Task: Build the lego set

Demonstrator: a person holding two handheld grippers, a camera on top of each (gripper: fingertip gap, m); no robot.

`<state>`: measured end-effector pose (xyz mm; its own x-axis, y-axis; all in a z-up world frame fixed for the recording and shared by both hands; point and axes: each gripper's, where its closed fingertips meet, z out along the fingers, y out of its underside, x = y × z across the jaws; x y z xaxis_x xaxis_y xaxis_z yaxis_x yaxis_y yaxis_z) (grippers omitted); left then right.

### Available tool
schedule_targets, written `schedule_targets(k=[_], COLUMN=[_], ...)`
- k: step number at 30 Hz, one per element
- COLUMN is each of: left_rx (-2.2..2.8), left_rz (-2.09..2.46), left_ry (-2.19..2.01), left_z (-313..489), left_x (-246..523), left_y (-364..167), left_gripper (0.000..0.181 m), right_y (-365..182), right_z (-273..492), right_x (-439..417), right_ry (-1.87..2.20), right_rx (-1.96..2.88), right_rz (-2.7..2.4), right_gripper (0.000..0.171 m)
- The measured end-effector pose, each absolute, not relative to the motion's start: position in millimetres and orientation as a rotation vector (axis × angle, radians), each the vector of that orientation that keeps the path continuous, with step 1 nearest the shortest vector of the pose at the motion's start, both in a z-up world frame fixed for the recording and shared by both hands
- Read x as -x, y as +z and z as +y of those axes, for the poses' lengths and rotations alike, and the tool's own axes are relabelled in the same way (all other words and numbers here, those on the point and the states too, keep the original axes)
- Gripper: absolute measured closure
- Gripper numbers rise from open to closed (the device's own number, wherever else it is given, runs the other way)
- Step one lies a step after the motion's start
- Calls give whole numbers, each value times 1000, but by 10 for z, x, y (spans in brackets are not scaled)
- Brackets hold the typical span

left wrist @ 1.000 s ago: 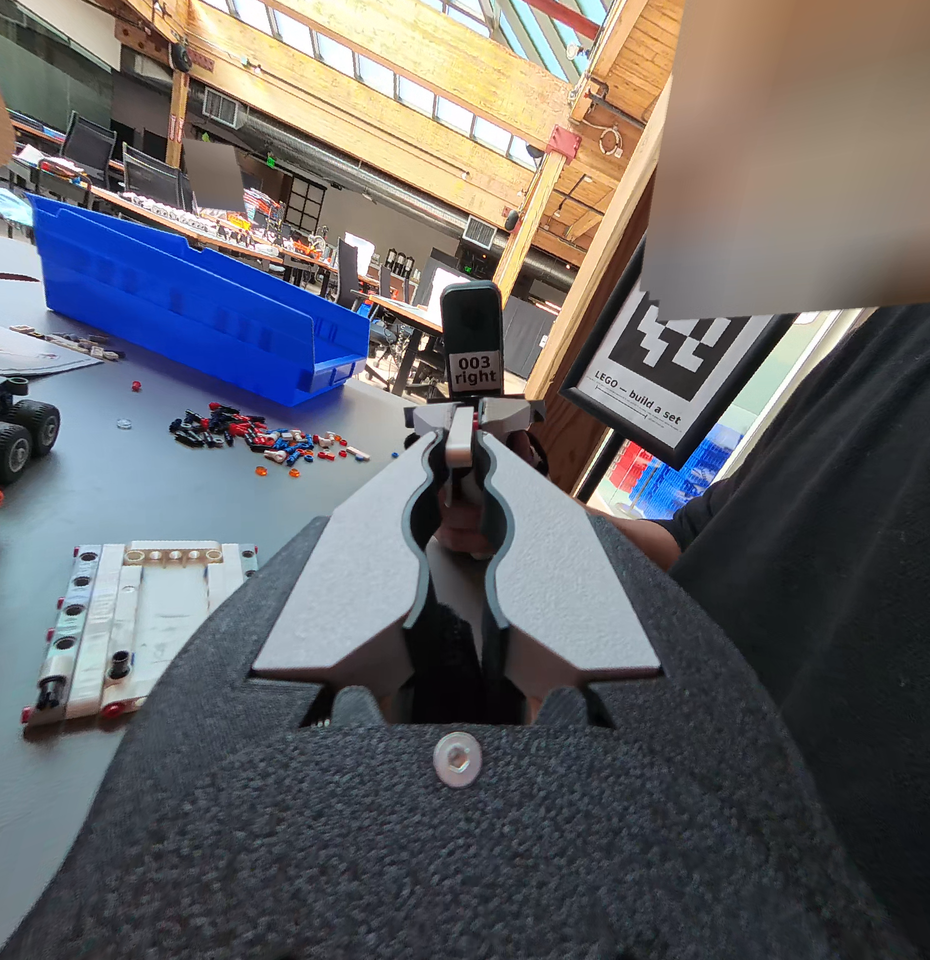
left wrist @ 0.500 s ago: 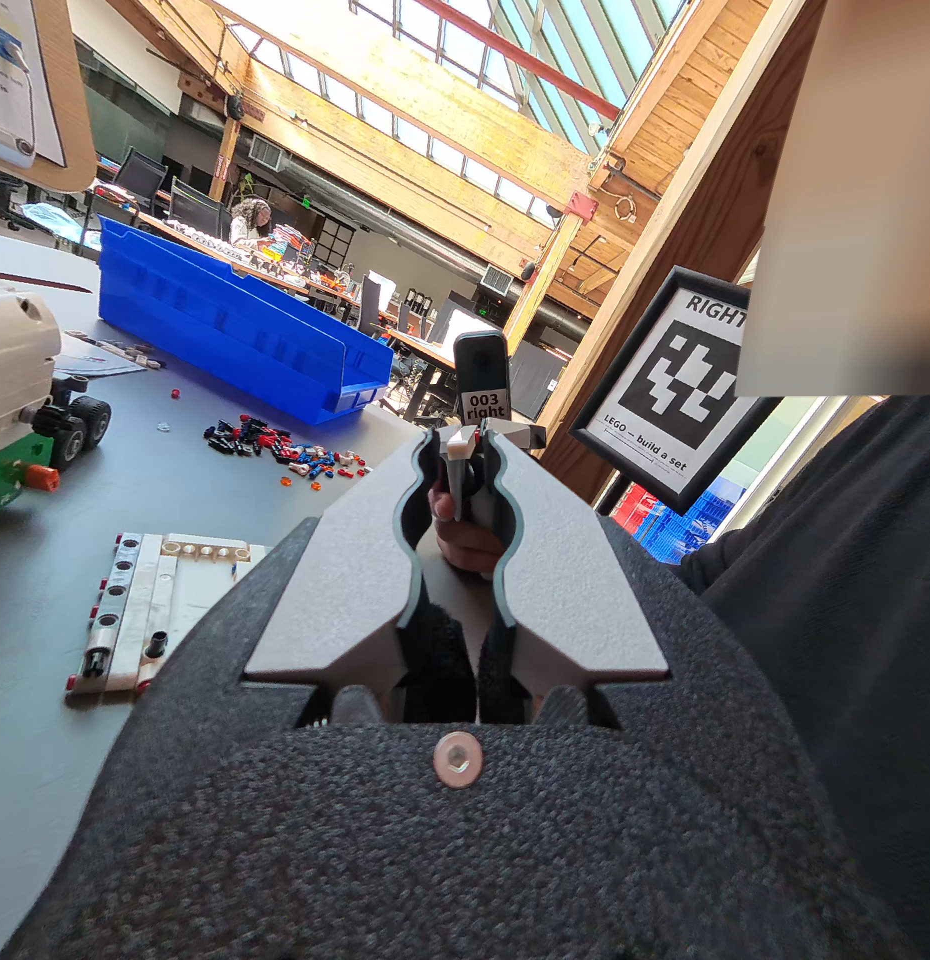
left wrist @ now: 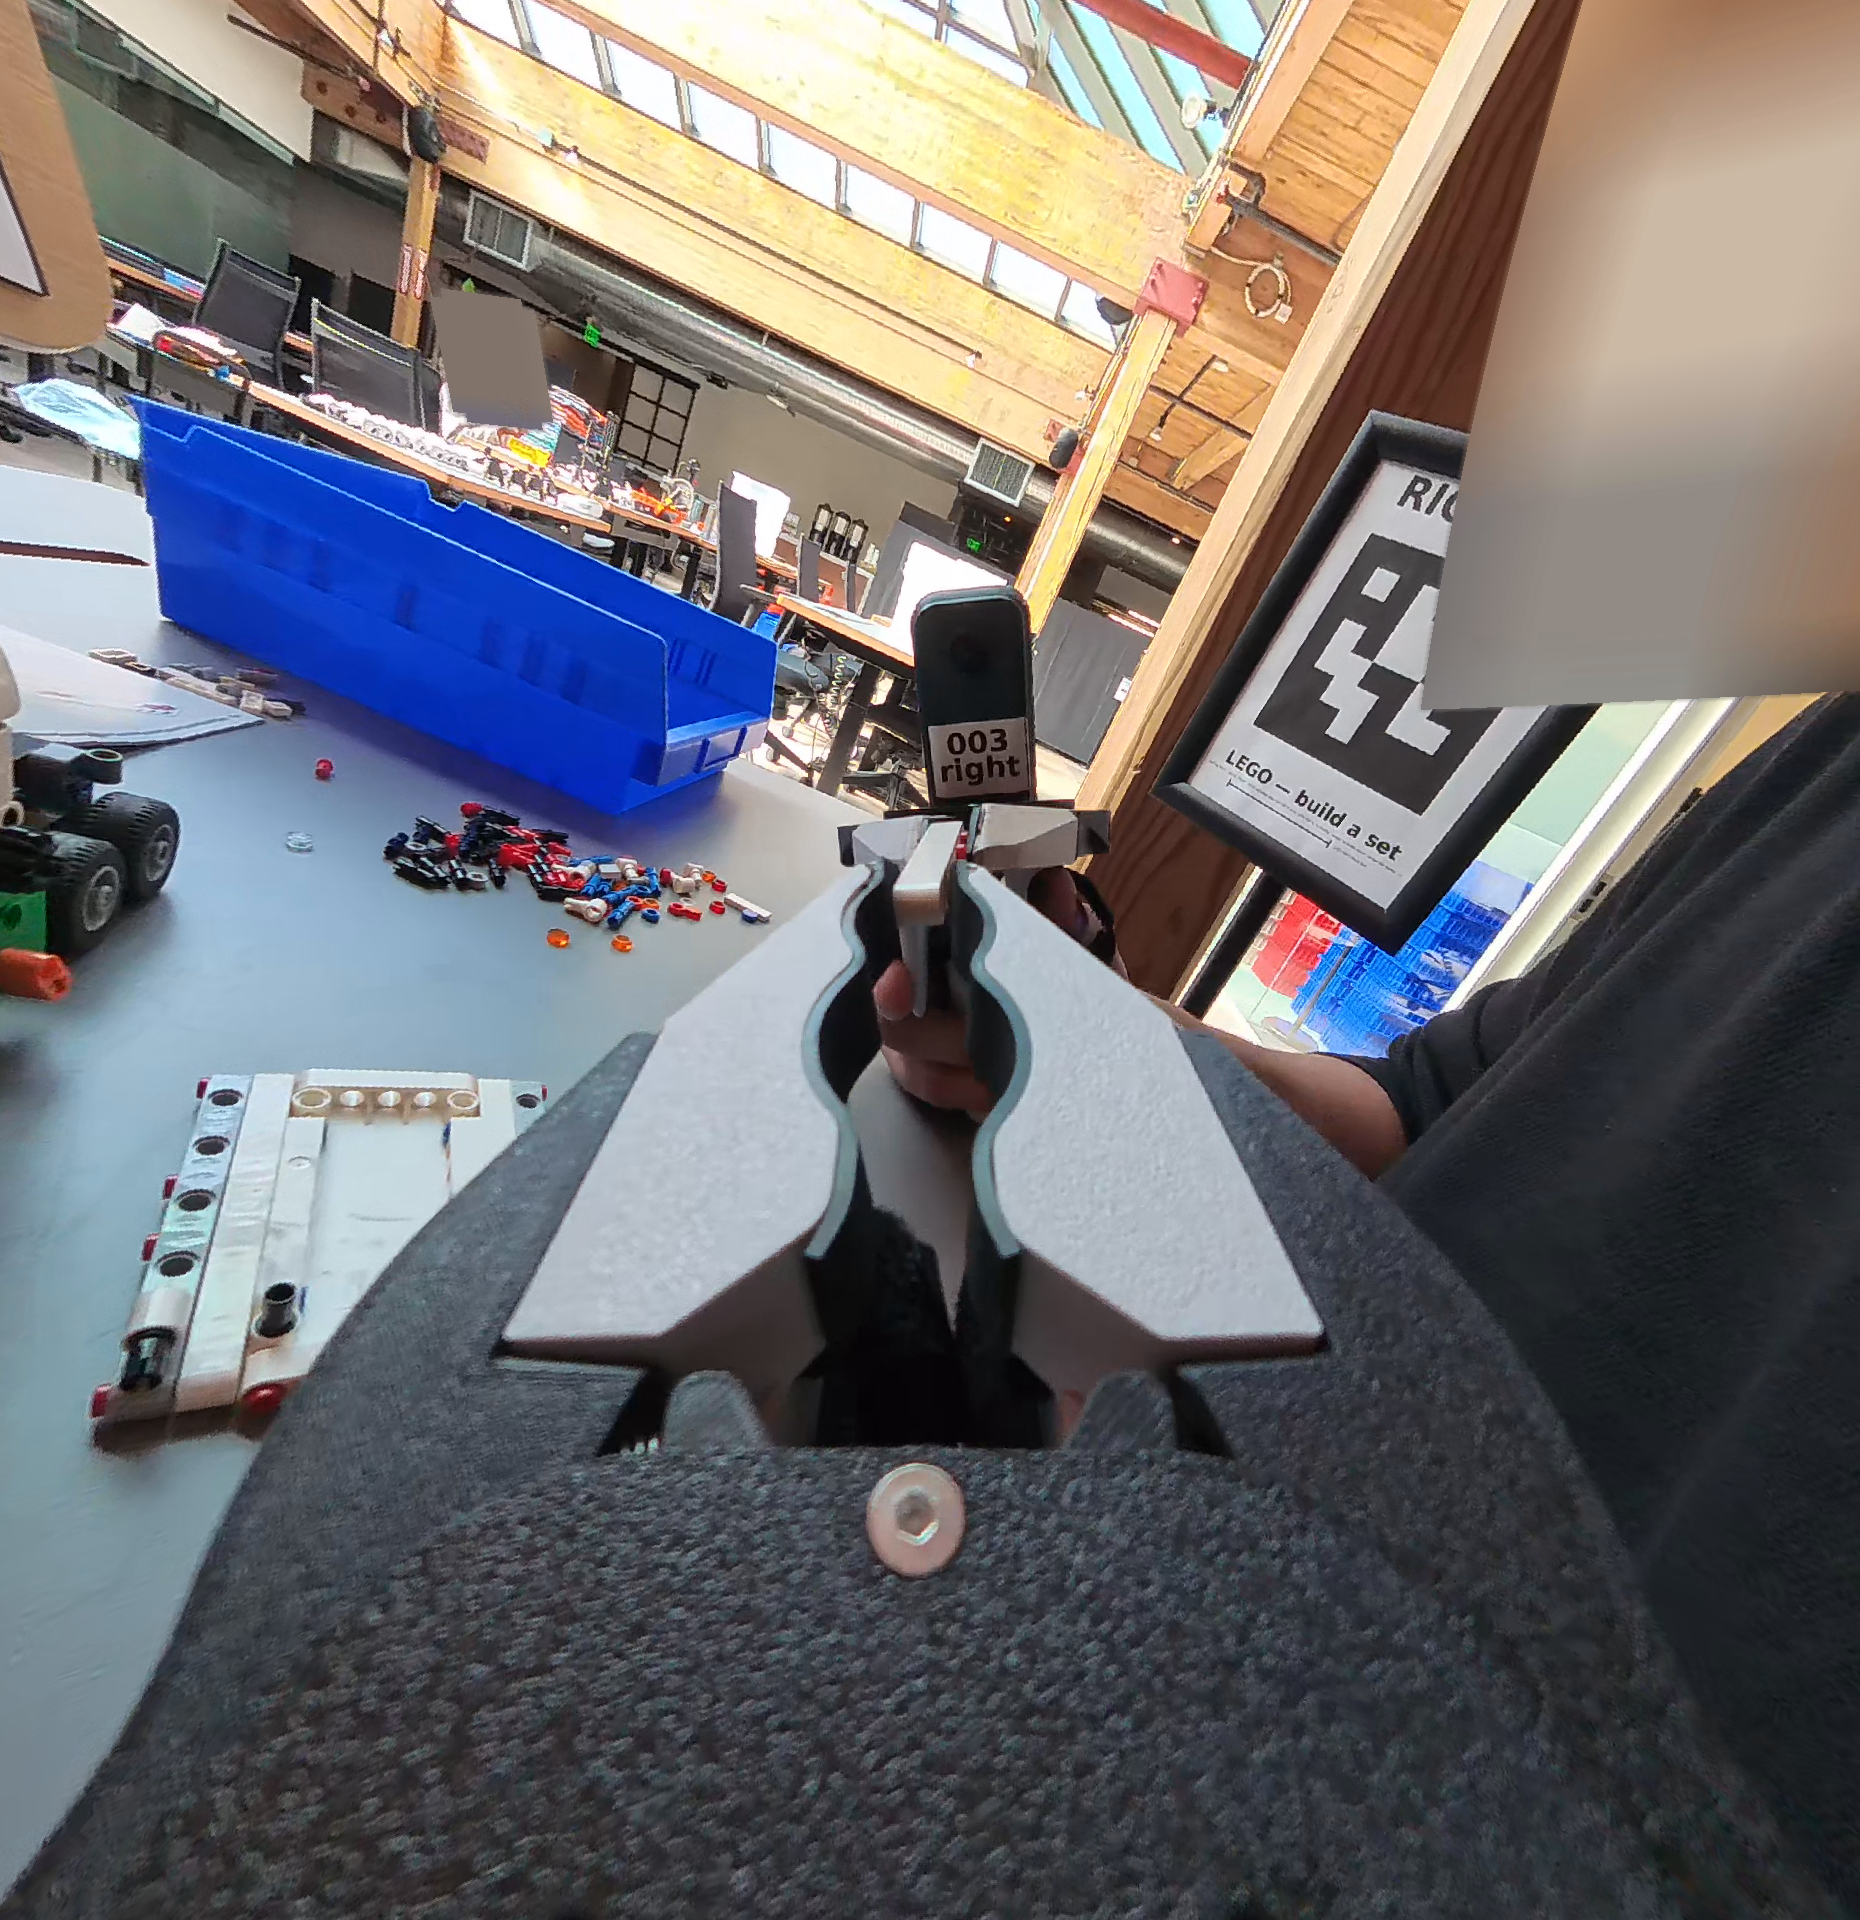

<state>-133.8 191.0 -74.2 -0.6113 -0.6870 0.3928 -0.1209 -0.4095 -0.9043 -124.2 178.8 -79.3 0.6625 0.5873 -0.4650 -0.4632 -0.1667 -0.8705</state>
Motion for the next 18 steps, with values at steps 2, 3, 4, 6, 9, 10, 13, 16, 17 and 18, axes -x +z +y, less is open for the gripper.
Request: schedule_targets(k=[2,3,4,6,9,10,13,16,17,18], left_rx=[1110,1110,1107,1114,1127,1136,1143,1167,1163,1154], left_rz=[1437,1444,1455,1492,1500,1499,1488,1485,1502,1516], left_ry=[-2079,-2083,-2087,-2084,-2081,-2091,-2014,-1761,-1644,-1549], left_z=[1898,1892,1879,1845,1864,1873,1923,2083,2135,2168], left_x=[1345,1347,1354,1360,1355,1353,1333,1278,1262,1251], left_y=[-743,-747,-750,-777,-788,-791,-806,-891,-940,-980], left_gripper=[175,175,175,176,176,176,175,175,175,175], right_y=[-788,-789,-782,-762,-785,-796,-809,-845,-933,-1073], right_z=[1781,1780,1775,1767,1800,1809,1782,1660,1592,1526], right_x=[1243,1243,1245,1228,1211,1205,1117,769,683,617], right_ry=[929,931,937,933,881,857,797,611,525,432], right_rx=[1468,1467,1463,1449,1468,1481,1538,1662,1748,1855], right_rz=[-113,-113,-116,-113,-106,-107,-116,-62,-77,-100], right_gripper=[164,164,163,163,162,162,148,149,152,153])
